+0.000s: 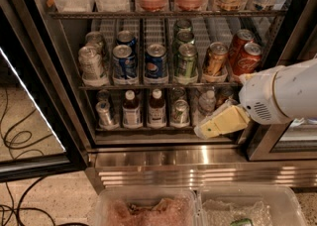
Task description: Pick 7up can from bottom shelf of fridge
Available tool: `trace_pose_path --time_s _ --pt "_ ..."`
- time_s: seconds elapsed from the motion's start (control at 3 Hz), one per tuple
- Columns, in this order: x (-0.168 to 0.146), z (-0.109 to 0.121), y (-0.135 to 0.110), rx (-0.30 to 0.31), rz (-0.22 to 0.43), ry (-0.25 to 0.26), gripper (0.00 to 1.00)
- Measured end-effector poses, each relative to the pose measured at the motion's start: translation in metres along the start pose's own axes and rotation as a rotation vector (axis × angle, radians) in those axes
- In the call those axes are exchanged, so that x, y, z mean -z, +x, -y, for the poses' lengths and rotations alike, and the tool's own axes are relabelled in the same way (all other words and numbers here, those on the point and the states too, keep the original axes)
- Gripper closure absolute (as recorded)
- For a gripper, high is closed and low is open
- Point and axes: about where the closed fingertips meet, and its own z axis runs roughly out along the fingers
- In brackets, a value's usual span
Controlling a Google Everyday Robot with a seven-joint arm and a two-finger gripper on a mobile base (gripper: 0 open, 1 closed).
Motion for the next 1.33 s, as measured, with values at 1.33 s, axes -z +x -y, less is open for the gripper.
trace_pose_path --time_s 1.33 --pt "-0.066 -0.044 0.099 -0.099 0.084 -0.145 0.00"
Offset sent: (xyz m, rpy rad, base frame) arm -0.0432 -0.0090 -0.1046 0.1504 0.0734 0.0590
